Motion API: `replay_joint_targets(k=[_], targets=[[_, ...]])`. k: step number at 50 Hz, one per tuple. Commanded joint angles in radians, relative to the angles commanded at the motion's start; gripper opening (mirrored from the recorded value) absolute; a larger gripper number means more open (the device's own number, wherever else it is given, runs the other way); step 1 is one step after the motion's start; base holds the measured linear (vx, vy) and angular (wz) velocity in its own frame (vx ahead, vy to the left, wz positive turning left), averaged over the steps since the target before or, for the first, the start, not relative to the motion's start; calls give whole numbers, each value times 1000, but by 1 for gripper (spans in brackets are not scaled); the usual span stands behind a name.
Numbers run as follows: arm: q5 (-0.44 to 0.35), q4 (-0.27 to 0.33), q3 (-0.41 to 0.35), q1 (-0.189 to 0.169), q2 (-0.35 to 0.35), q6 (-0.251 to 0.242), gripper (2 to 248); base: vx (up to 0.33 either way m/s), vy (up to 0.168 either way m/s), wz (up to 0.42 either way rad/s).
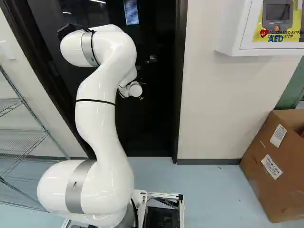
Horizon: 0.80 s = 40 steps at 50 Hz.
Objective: Open the door and move inside
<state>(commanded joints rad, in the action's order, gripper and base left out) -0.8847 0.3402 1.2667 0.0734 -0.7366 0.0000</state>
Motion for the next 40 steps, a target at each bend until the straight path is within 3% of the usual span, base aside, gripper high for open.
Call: replay_joint_targets(k=[40], targets=[[0, -24, -250, -55, 182, 0, 247, 0, 0, 0]])
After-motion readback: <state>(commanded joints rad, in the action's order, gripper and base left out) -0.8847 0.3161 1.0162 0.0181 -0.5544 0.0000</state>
